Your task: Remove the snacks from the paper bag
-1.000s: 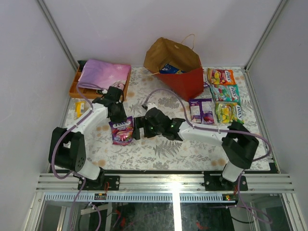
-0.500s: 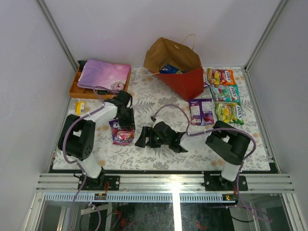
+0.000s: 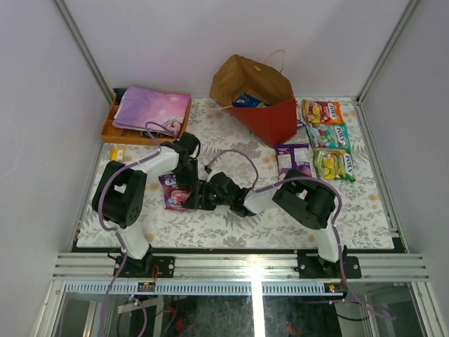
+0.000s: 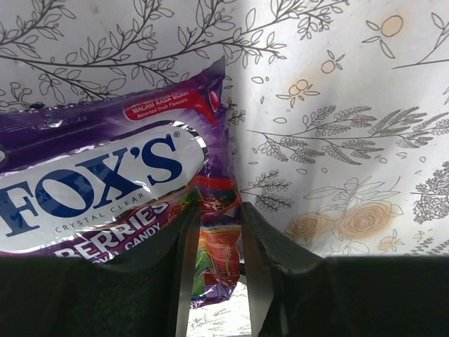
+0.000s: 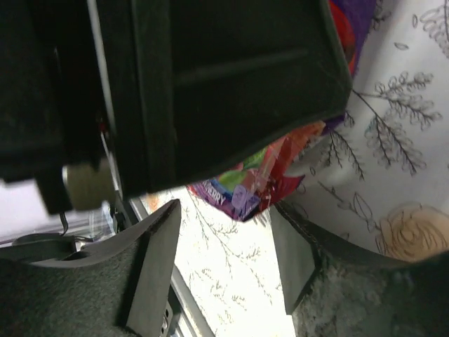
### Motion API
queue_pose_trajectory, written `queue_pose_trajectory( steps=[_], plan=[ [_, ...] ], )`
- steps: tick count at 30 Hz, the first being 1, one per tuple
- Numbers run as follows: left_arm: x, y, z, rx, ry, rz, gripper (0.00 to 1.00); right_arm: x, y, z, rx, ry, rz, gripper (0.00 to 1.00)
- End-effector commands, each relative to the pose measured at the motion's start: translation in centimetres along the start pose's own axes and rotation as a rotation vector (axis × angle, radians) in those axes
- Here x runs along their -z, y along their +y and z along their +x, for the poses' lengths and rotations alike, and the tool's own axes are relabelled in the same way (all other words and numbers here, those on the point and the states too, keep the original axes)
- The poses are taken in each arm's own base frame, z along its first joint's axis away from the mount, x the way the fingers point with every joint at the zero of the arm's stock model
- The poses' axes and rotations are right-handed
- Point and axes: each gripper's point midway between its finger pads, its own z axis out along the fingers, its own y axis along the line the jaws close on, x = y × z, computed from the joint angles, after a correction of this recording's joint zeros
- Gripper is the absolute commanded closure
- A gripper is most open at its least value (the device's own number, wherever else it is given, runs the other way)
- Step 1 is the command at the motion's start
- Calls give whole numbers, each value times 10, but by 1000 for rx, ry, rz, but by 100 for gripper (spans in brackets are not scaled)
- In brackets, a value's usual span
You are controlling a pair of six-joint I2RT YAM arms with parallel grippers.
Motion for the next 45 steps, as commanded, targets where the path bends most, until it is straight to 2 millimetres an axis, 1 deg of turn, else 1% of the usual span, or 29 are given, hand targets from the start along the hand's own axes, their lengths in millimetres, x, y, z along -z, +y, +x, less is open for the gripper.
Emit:
queue_pose_trajectory(
  steps=[1, 2, 3, 5, 7, 8, 9, 11, 15, 16, 18, 19, 25, 27, 28, 29, 35, 37, 40, 42, 43, 45],
  plan=[
    [-11, 15, 3, -38, 21, -83, 71, -15, 19, -17, 3, -40, -50, 43],
    [-12, 17, 4, -41, 28, -97, 71, -18, 18, -18, 3, -44, -44, 48],
    [-13, 20, 6, -46, 35, -117, 71, -20, 15, -21, 0, -51, -38, 56],
    [-16, 27, 10, -61, 46, -160, 72, -22, 11, -24, -4, -61, -25, 74],
    [-18, 32, 14, -74, 56, -192, 74, -21, 6, -29, 2, -72, -6, 93],
    [-18, 35, 15, -80, 59, -205, 74, -18, 3, -31, 3, -79, 9, 99],
    [-18, 37, 16, -80, 59, -218, 74, -14, 2, -34, 8, -91, 16, 100],
    [-19, 43, 17, -78, 58, -246, 74, -3, -1, -41, 27, -115, 38, 100],
    [-23, 49, 22, -68, 69, -276, 75, 25, 1, -56, 101, -169, 95, 100],
    [-23, 52, 24, -67, 74, -288, 74, 32, -2, -59, 140, -177, 122, 100],
    [-24, 57, 26, -67, 76, -317, 74, 46, 1, -67, 208, -194, 167, 100],
    [-24, 60, 27, -69, 80, -329, 75, 51, -1, -69, 240, -192, 195, 100],
    [-28, 67, 37, -87, 96, -383, 75, 84, -20, -73, 395, -170, 338, 100],
    [-29, 68, 37, -91, 98, -397, 75, 94, -33, -74, 442, -172, 401, 100],
    [-30, 68, 38, -93, 101, -400, 75, 103, -30, -78, 464, -187, 416, 100],
    [-30, 68, 39, -94, 103, -401, 75, 109, -32, -81, 488, -194, 435, 100],
    [-32, 72, 44, -107, 114, -429, 75, 146, -54, -101, 606, -250, 629, 100],
    [-32, 71, 46, -106, 118, -426, 75, 154, -60, -105, 635, -256, 677, 100],
    [-31, 71, 47, -104, 116, -427, 75, 155, -62, -103, 660, -238, 681, 99],
    [-30, 71, 48, -105, 114, -428, 75, 153, -63, -99, 667, -210, 673, 89],
    [-30, 71, 48, -104, 114, -428, 75, 152, -64, -98, 663, -198, 671, 86],
    [-30, 71, 48, -101, 110, -428, 75, 154, -70, -96, 631, -181, 662, 85]
  ],
)
